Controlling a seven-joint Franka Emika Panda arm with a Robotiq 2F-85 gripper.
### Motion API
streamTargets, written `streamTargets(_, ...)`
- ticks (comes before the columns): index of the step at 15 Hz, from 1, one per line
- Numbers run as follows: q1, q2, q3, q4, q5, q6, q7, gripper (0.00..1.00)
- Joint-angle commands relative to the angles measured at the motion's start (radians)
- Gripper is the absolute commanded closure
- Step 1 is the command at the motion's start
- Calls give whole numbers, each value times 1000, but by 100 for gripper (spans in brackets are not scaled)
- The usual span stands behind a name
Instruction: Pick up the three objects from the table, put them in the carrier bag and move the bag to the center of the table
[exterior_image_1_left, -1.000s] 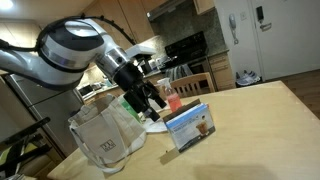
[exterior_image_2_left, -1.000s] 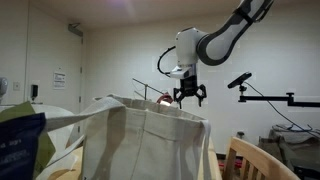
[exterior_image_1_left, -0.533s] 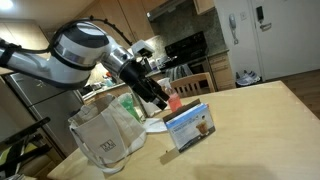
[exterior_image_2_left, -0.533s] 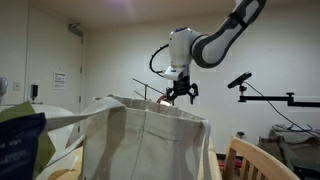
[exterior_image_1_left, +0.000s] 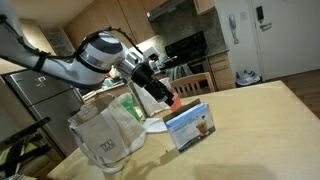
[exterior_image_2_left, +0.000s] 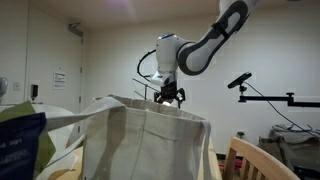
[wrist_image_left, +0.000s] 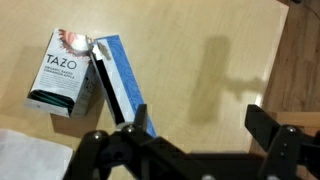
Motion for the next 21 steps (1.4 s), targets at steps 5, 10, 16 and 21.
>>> streamTargets(5, 26, 117, 1, 136, -20, -64, -14, 27)
streamTargets(10, 39, 122, -2, 175, -57, -91, -1, 63)
streamTargets(16, 26, 116, 9, 165, -44, -67, -1, 71)
streamTargets(21, 26, 116, 9, 165, -44, -68, -1, 71)
